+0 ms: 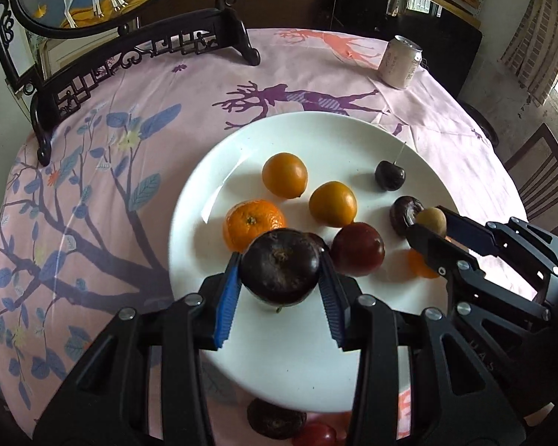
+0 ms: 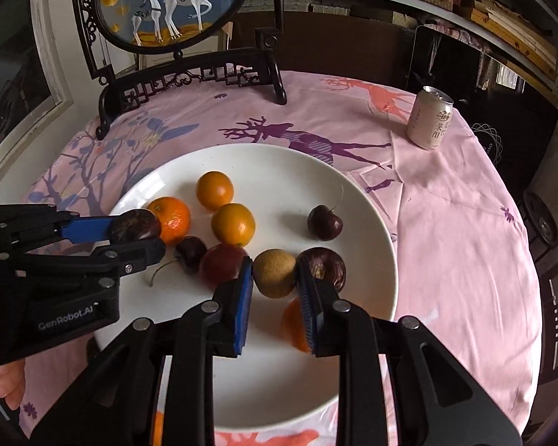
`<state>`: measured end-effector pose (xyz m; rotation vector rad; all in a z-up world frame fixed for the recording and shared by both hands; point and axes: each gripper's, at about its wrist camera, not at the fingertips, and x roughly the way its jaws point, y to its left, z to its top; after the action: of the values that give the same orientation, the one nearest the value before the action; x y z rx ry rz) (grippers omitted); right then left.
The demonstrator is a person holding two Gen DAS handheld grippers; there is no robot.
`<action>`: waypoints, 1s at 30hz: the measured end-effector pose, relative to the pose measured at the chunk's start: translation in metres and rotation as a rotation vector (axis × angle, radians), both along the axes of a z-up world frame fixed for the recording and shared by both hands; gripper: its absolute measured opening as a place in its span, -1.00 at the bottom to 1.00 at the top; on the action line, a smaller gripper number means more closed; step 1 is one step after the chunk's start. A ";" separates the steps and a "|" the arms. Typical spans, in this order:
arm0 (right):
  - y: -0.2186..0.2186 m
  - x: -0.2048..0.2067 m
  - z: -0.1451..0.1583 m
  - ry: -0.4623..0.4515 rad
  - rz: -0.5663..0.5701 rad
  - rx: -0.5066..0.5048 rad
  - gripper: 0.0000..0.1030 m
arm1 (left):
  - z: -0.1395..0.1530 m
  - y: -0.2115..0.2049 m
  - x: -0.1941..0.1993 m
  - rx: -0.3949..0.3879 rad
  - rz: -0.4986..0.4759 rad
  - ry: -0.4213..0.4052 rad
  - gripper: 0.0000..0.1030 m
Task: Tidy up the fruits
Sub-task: 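Carry the kiwi with the right tool while the left tool carries the dark plum, release both on plate, then grasp an orange with the right tool while the left tool grasps a red plum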
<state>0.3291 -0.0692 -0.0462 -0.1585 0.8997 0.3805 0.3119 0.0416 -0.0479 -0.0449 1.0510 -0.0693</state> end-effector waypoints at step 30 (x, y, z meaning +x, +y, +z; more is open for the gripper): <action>-0.052 -0.164 0.021 0.020 -0.053 0.146 0.34 | 0.029 0.027 -0.193 -0.010 0.070 -0.236 0.33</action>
<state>0.1652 -0.1212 -0.0248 0.0030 0.8909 0.3978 0.1187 0.0684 -0.0193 -0.0807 0.8121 -0.0160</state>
